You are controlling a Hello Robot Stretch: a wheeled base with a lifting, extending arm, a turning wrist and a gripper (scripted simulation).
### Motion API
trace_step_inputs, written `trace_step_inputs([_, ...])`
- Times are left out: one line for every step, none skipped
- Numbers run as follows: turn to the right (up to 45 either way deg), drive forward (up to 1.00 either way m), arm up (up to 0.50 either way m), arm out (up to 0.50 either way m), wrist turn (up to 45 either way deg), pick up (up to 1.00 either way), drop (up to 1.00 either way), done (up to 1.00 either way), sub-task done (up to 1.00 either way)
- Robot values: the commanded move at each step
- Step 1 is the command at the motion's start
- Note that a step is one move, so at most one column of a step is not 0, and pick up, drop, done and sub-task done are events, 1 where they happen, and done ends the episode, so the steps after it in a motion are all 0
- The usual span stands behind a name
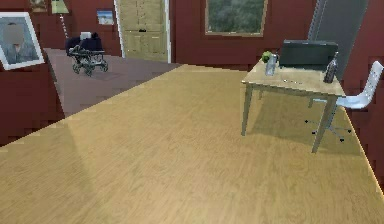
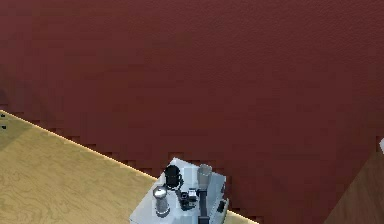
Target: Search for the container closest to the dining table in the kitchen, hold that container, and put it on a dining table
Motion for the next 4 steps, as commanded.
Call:
trace_step_inputs([0.0,0.0,0.1,0.0,0.0,0.0,0.0,0.0,0.0])
trace_step_inputs([0.0,0.0,0.5,0.0,0.0,0.0,0.0,0.0,0.0])
trace_step_inputs([0.0,0.0,0.08,0.0,0.0,0.0,0.0,0.0,0.0])
trace_step_inputs([0.0,0.0,0.0,0.0,-45.0,0.0,0.0,0.0,0.0])
